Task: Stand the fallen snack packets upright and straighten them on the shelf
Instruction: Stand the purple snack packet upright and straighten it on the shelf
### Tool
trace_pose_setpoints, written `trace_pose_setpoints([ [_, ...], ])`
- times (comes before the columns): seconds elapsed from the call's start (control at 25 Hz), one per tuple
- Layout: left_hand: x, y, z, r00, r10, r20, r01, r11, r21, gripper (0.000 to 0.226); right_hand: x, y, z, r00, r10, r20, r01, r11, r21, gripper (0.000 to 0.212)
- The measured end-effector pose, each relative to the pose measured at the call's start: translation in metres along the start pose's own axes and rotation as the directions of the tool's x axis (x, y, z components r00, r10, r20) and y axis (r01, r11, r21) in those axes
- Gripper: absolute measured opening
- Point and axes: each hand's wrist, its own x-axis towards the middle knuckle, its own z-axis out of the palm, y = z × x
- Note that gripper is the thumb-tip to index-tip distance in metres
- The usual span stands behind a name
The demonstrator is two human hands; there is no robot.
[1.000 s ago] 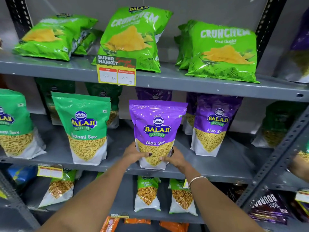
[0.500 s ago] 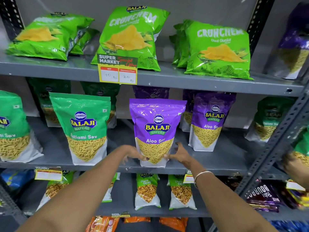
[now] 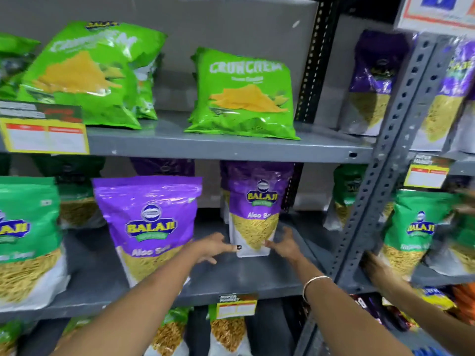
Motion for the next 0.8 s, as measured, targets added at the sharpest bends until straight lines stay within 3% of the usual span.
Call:
trace_pose_setpoints([
  [0.08, 0.031, 0.008, 0.022, 0.99, 0.069, -0.119, -0.088, 0.982, -0.164, 0.07, 0.036, 0.016, -0.011, 0.999, -0.001, 0.041, 0.0, 1.0, 0.021, 0.107],
  [0.12, 0.047, 0.007, 0.028, 0.977, 0.1, -0.186, -0.145, 0.959, -0.245, 0.075, 0.042, 0.014, -0.016, 0.998, -0.009, 0.07, 0.008, 1.0, 0.013, 0.099],
  [0.2, 0.079, 0.003, 0.037, 0.943, 0.102, -0.317, -0.217, 0.91, -0.353, 0.101, 0.05, 0.009, -0.02, 0.986, -0.047, 0.161, 0.035, 0.996, 0.078, 0.063],
  [0.28, 0.109, -0.013, 0.042, 0.93, 0.065, -0.361, -0.224, 0.88, -0.419, 0.111, 0.06, 0.014, -0.013, 0.948, -0.091, 0.304, 0.041, 0.985, 0.168, 0.053],
  [0.4, 0.091, 0.004, 0.046, 0.896, -0.014, -0.443, -0.21, 0.867, -0.452, 0.044, 0.068, 0.024, -0.005, 0.952, -0.09, 0.292, 0.017, 0.969, 0.245, 0.068],
  [0.6, 0.069, 0.003, 0.058, 0.882, 0.023, -0.471, -0.221, 0.902, -0.37, 0.044, 0.045, 0.027, -0.021, 0.935, -0.058, 0.349, -0.028, 0.971, 0.238, 0.075],
  [0.8, 0.046, -0.006, 0.071, 0.895, 0.037, -0.445, -0.159, 0.958, -0.239, 0.027, 0.012, 0.036, -0.034, 0.938, -0.077, 0.339, -0.015, 0.965, 0.26, 0.073],
])
